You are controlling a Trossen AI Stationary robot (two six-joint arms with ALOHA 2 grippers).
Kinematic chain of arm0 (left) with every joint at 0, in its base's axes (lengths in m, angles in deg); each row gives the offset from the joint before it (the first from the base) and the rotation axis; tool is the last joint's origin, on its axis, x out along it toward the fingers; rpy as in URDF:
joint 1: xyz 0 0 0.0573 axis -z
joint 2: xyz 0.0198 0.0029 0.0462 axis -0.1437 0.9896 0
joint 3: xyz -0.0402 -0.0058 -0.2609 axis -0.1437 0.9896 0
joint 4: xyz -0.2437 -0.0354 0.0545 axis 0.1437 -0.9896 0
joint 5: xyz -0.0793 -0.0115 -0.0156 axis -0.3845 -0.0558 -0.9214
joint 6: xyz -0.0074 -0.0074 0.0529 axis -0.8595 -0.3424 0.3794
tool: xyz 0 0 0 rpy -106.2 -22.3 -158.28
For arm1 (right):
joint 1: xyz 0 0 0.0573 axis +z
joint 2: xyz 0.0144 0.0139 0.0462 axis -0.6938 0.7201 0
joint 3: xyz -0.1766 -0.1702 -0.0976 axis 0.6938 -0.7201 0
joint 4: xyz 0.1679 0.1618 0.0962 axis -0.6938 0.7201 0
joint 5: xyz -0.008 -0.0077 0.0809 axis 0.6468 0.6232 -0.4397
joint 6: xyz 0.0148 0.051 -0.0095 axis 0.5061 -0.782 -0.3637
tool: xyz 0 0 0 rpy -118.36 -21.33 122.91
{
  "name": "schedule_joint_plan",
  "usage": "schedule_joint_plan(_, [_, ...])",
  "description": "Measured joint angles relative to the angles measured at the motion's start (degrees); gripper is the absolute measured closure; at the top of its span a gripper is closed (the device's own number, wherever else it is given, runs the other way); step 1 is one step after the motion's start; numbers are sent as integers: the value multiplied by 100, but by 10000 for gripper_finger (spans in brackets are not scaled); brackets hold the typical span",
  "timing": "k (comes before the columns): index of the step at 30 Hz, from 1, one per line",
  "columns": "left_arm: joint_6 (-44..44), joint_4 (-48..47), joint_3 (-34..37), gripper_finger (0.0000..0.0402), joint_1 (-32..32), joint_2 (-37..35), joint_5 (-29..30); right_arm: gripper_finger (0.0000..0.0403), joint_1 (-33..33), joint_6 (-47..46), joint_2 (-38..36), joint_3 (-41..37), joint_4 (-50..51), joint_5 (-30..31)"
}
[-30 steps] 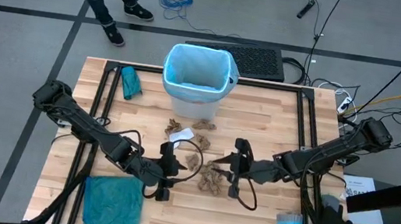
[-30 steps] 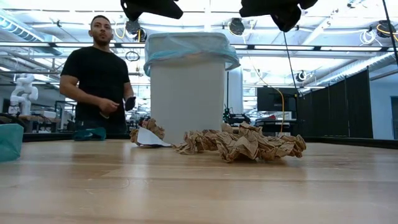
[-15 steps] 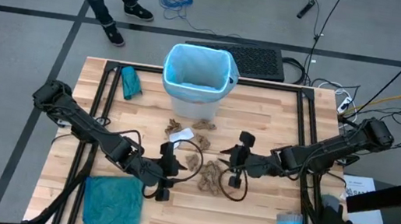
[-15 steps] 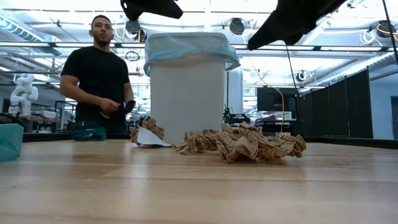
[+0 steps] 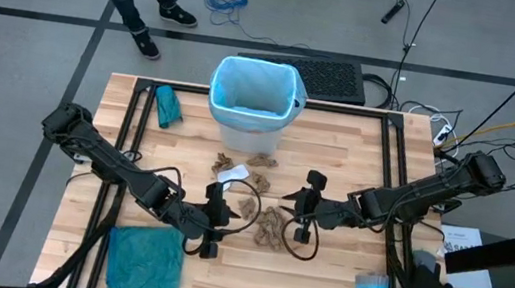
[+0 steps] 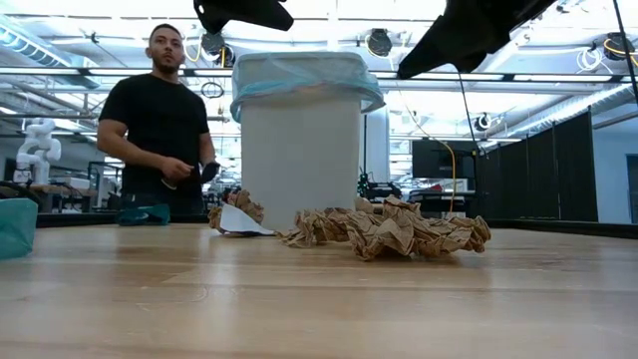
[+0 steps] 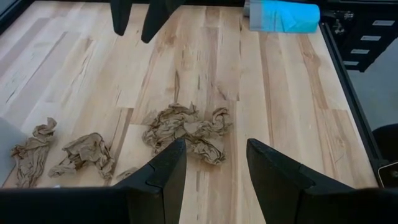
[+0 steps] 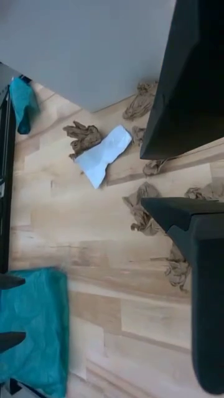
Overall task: Place trash/remove bag and relplace
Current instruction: Put the brown paper into the blue trash bag inside the white trash bin
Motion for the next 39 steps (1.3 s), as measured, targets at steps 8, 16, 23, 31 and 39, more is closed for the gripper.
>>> schedule_joint_plan(8, [1,0,0,237,0,0,0,303,28,-47,0,0,-35,-2])
schedule_joint_plan(16, [0,0,0,237,0,0,0,303,28,-48,0,0,-365,2])
schedule_joint_plan(23, [1,0,0,237,0,0,2,303,28,-188,2,-2,-396,-3])
schedule_joint_plan(31, [1,0,0,237,0,0,4,303,35,-313,4,-2,-387,-471])
schedule_joint_plan(39, [1,7,0,237,-29,-2,7,303,47,-393,11,-4,-232,-474])
